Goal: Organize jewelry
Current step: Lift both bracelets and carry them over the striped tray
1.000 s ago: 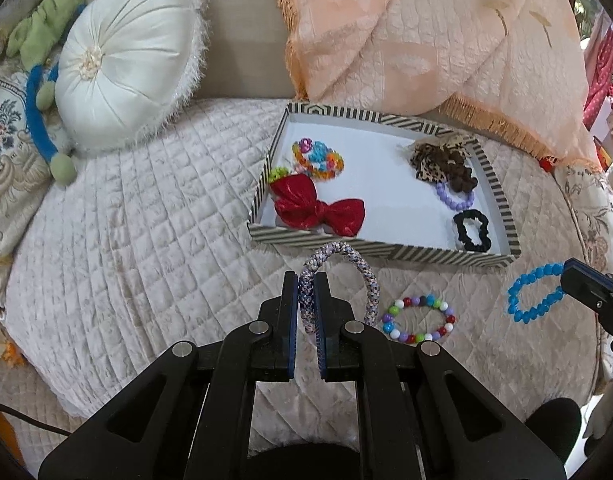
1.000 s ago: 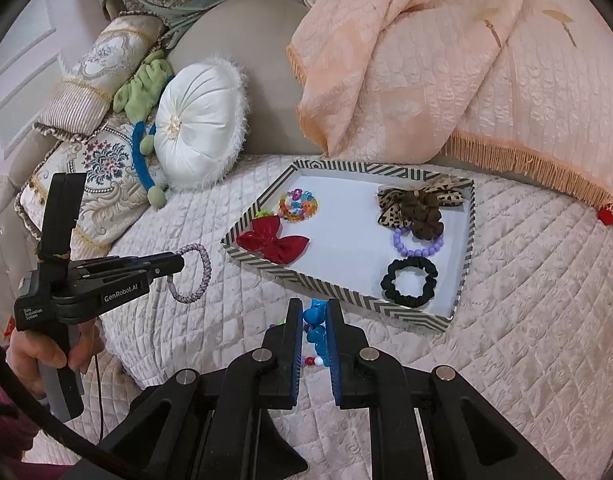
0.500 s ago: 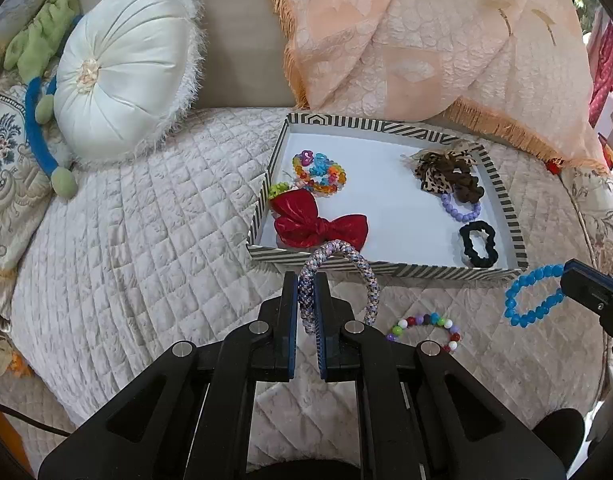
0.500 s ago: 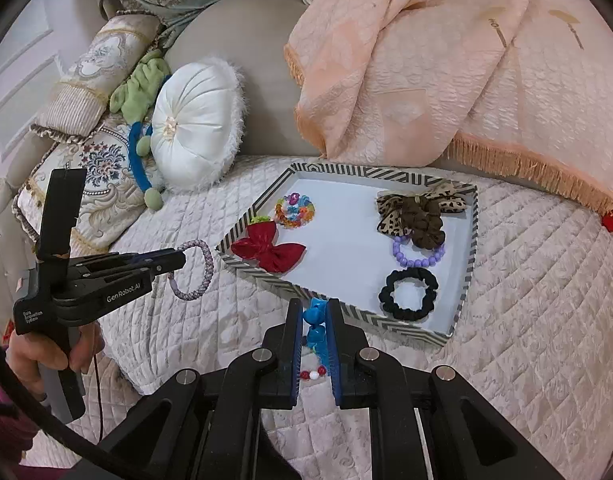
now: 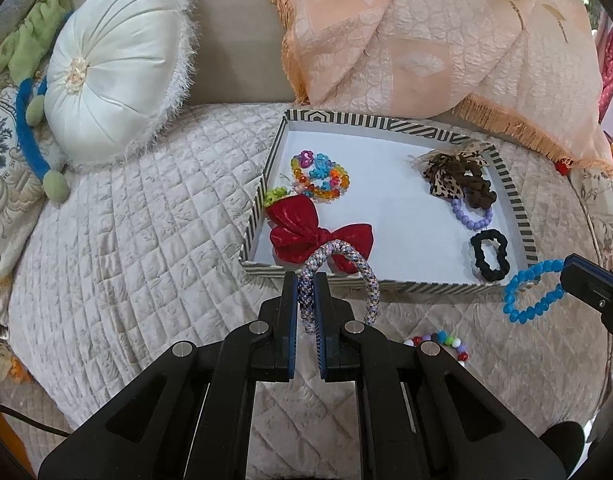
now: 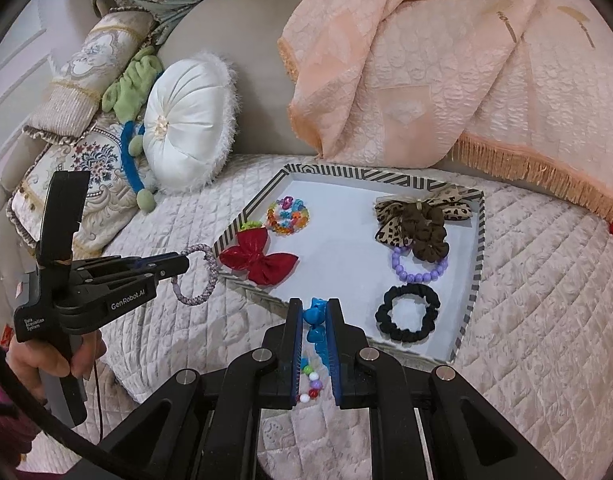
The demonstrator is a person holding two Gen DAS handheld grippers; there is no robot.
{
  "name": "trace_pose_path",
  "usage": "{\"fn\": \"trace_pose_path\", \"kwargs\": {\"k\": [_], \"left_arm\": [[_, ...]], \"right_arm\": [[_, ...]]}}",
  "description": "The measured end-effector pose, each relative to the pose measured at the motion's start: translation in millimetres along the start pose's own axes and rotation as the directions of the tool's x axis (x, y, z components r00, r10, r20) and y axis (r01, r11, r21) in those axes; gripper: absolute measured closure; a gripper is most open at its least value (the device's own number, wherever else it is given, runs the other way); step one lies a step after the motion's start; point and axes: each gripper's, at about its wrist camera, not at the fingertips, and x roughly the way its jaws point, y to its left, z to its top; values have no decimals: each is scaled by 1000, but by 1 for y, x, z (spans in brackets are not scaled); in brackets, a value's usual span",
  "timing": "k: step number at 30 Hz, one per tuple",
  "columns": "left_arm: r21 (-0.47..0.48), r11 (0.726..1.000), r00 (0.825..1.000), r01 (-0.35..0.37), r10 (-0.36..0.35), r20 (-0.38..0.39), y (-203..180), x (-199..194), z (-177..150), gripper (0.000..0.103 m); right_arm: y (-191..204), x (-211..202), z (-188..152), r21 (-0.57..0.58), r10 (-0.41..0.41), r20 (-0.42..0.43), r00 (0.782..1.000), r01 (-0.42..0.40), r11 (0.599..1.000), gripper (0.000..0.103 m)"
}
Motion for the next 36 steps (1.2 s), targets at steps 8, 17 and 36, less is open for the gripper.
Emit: {"fn": "trace_pose_path", "kwargs": {"k": [8, 17, 36], "left_arm": [[-19, 1000, 1000, 12, -12, -16, 0, 21, 25, 97], [-33, 999, 998, 31, -32, -47, -11, 60, 69, 97], [-86, 994, 993, 65, -73, -92, -43, 161, 132, 97]], "right_arm": [[-3, 29, 18, -3, 6, -22, 1000, -6, 1000, 92], [-7, 87, 40, 10, 40, -63, 997, -40, 999, 92], [-67, 119, 23, 116, -30, -126, 992, 45, 992, 92]]}}
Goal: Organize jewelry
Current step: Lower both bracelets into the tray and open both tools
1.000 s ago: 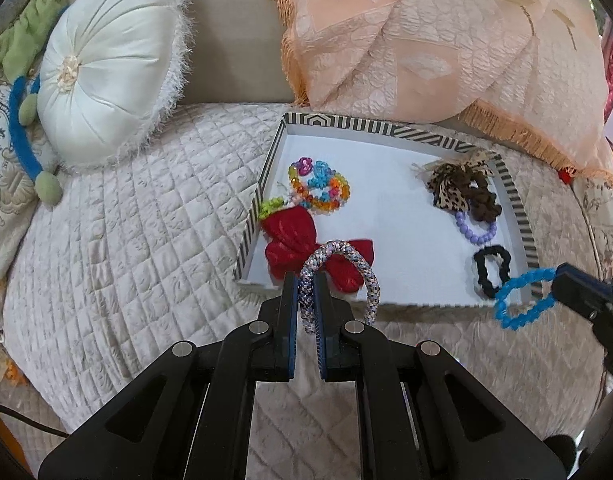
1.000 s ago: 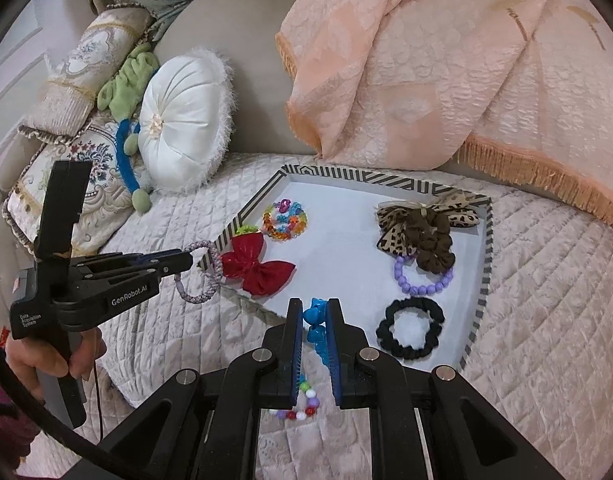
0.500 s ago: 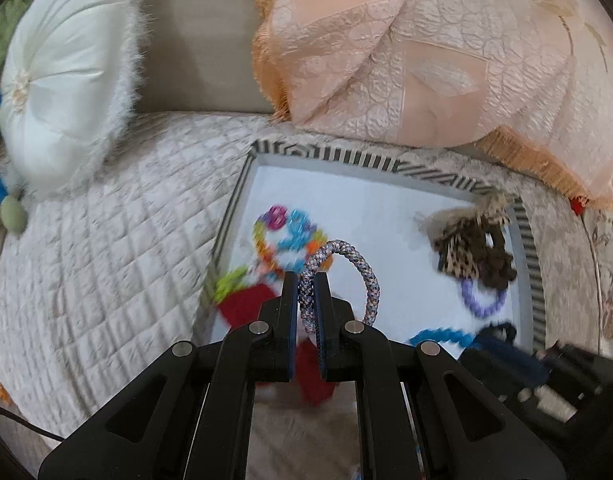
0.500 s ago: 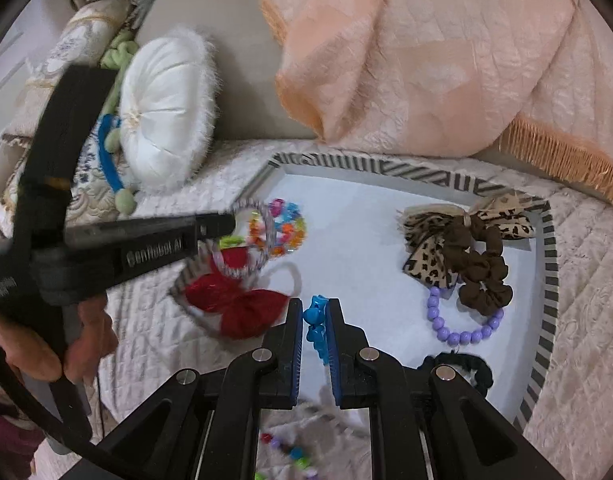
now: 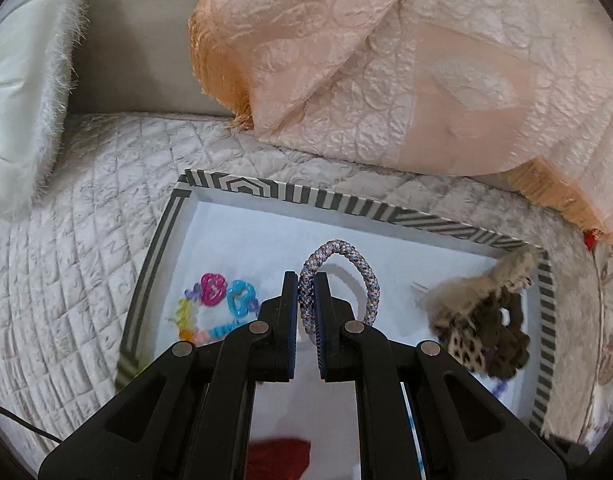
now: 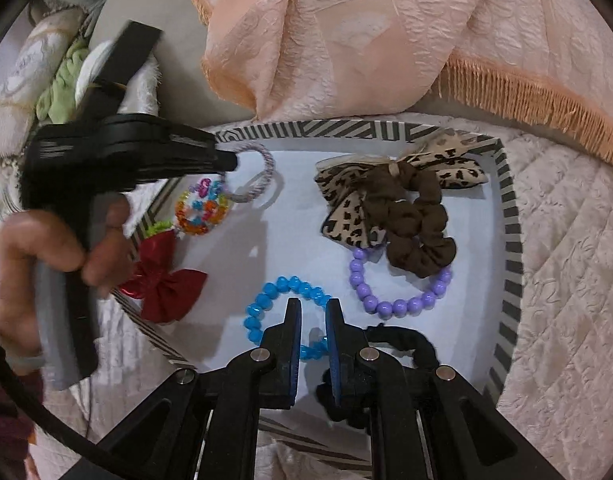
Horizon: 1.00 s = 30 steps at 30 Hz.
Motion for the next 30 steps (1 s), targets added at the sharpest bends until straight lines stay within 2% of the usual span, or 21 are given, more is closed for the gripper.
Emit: {"fn": "trace_pose_path", "kwargs": {"k": [3, 5, 7, 8, 9, 18, 27, 30], "left_arm": [[-4, 1000, 1000, -17, 17, 5, 2, 8, 3, 97], [-11, 1000, 1000, -20, 20, 1, 3, 13, 5, 95], [-24, 1000, 1000, -18, 18, -13, 6, 17, 5, 83], [-28, 1000, 1000, -10, 10, -13, 7, 17, 4, 72], [-25, 1000, 1000, -5, 5, -9, 7, 16, 4, 68], [-4, 1000, 1000, -19, 19, -4, 15, -11, -14, 67], [32, 998, 997, -62, 60, 38, 23, -57, -51, 67], [43, 996, 996, -73, 71, 55, 26, -71, -67, 67]], "right_arm": [[5, -3, 0, -11, 6, 16, 1000, -6, 1000, 90], [8, -5, -1, -10, 14, 19, 1000, -14, 1000, 78], [10, -8, -3, -6, 21, 20, 1000, -21, 1000, 71], [10, -9, -4, -6, 23, 21, 1000, -23, 1000, 71], [12, -10, -4, -6, 23, 22, 1000, -23, 1000, 71], [19, -20, -8, -3, 22, 32, 999, -22, 1000, 70], [37, -28, -19, -18, -14, 30, 999, 15, 1000, 69], [40, -34, -25, -16, -22, 33, 999, 23, 1000, 65]]}}
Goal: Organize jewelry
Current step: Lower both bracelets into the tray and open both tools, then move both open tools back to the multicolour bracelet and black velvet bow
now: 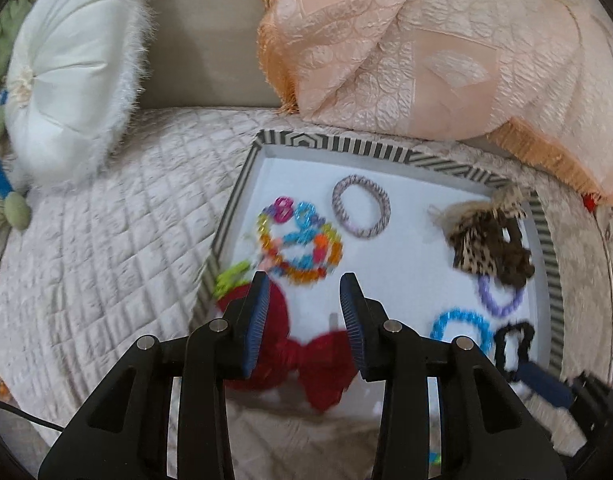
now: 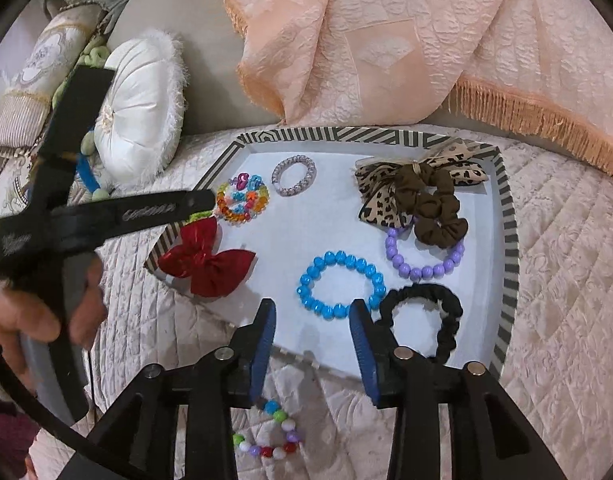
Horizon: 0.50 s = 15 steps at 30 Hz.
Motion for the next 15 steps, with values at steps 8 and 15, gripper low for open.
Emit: {"fn": "trace_pose_path", "kwargs": {"k": [8, 15], "left_arm": [[5, 1000, 1000, -10, 10, 11, 3, -29, -38, 67], [22, 999, 999, -24, 23, 24, 4, -49, -66, 67]], "right_arm": [[7, -16, -21, -3, -11, -15, 1000, 11, 1000, 64], [15, -28, -38, -17, -20, -23, 1000, 20, 1000, 64]]}}
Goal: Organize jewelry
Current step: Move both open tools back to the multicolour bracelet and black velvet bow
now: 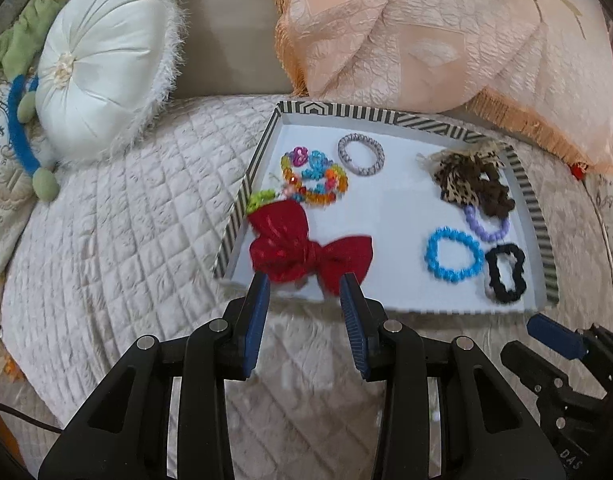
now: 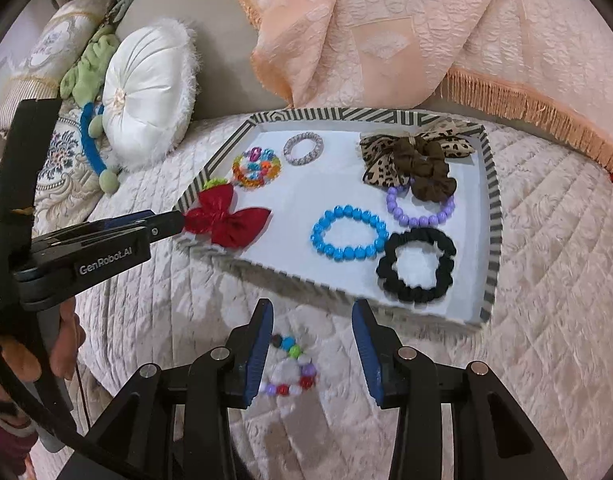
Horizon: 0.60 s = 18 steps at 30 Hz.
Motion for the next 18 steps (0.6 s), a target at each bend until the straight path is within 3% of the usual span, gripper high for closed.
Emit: {"fn": "trace_pose_path", "kwargs": {"k": [9, 12, 18], "left_arm": [[13, 999, 999, 41, -41, -22, 2, -22, -31, 67], [24, 997, 996, 71, -70, -47, 2, -28, -44, 60], [76, 985, 983, 154, -144, -116, -4, -36, -64, 59]], "right_arm": [[4, -16, -25, -3, -10, -11, 1000, 10, 1000, 63], [1, -19, -33, 5, -14, -20, 1000, 14, 1000, 63], [-7, -19, -46, 12, -28, -48, 998, 29, 1000, 62]]}}
